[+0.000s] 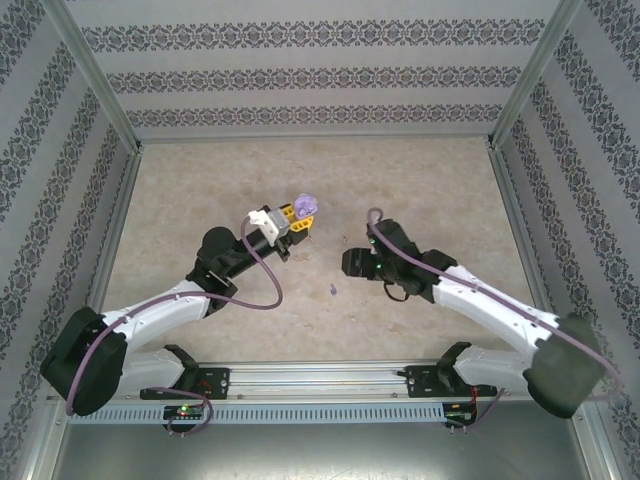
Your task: Insert the wireless bluetooth earbuds into the charging case
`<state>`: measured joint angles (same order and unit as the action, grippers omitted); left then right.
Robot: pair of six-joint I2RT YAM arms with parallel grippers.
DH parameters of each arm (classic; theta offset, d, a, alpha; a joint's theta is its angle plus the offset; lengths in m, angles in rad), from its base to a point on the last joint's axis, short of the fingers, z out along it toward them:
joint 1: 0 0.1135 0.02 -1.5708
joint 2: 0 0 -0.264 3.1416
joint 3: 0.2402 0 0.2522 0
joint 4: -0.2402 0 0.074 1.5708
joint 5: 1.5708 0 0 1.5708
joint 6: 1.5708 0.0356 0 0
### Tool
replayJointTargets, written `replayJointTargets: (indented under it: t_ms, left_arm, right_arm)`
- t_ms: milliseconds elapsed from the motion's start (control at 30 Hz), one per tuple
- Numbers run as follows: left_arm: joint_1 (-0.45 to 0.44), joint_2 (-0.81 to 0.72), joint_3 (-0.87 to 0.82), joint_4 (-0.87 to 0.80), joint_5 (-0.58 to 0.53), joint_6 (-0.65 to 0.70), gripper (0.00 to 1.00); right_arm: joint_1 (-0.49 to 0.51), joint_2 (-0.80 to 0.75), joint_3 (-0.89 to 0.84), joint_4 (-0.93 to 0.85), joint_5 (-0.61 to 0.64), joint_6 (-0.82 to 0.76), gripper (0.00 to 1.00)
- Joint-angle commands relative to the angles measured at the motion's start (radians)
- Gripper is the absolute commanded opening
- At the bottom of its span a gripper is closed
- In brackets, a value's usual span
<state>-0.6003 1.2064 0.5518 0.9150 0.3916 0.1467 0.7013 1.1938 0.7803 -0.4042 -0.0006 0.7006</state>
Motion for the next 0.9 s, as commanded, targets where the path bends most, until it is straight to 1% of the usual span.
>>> replayJointTargets:
  t_ms: [0, 233, 400, 633, 867]
  left_arm:
    - [0.005, -0.041, -0.027, 0.046, -0.037, 0.011, 0.00]
    - [0.011, -0.077, -0.051, 0.027, -0.049, 0.019, 0.00]
    - [0.013, -0.085, -0.056, 0.031, -0.055, 0.023, 0.00]
    - [0.016, -0.093, -0.054, 0.039, -0.062, 0.030, 0.00]
    - [0.023, -0.100, -0.053, 0.039, -0.065, 0.034, 0.00]
  right_arm:
    - [0.060, 0.092, -0.003, 0.012, 0.048, 0.056, 0.66]
    - [0.131, 0.303, 0.020, 0.102, 0.018, 0.114, 0.65]
    - [0.153, 0.389, 0.042, 0.142, 0.004, 0.142, 0.65]
    - [0.167, 0.449, 0.075, 0.186, -0.019, 0.163, 0.62]
    - [0.189, 0.477, 0.109, 0.205, -0.045, 0.180, 0.59]
